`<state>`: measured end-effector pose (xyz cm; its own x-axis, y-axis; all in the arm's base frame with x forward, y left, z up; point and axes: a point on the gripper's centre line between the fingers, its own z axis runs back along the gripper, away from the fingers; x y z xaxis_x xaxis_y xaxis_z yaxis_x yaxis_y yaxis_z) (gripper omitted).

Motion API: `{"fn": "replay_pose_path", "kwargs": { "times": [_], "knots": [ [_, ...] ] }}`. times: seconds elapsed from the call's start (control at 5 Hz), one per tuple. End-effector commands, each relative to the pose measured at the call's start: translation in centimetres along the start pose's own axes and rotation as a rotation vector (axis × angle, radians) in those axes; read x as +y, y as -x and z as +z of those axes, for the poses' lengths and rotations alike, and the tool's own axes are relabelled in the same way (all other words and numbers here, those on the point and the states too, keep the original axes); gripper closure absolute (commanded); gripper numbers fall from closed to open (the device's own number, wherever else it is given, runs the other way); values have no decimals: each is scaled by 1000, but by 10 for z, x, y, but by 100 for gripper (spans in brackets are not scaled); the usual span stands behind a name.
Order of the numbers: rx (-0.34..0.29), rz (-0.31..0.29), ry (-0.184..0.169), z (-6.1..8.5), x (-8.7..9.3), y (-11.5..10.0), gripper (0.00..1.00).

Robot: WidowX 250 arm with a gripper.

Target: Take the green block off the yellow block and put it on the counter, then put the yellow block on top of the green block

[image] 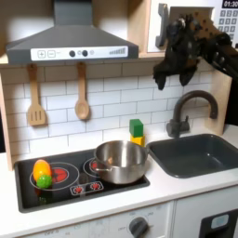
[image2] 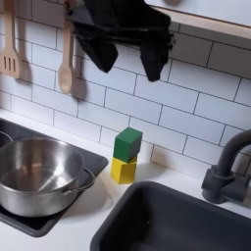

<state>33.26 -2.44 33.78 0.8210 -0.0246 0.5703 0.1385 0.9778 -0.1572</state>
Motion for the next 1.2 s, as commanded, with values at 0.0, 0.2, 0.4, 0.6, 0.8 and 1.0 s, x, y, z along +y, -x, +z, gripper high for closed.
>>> {"fn": "replay_pose_path", "kwargs": {
  "times": [0.0,0.2,0.4,0.6,0.8,1.0],
  "knots": [
    [240,27,-28,-18,7,46,0],
    [298,22,-47,-17,8,64,0],
    [360,4,-79,-15,6,90,0],
    [403,4,-101,-13,8,111,0],
    [493,-7,-118,-19,10,138,0],
    [534,-23,-107,-25,7,153,0]
  ]
}}
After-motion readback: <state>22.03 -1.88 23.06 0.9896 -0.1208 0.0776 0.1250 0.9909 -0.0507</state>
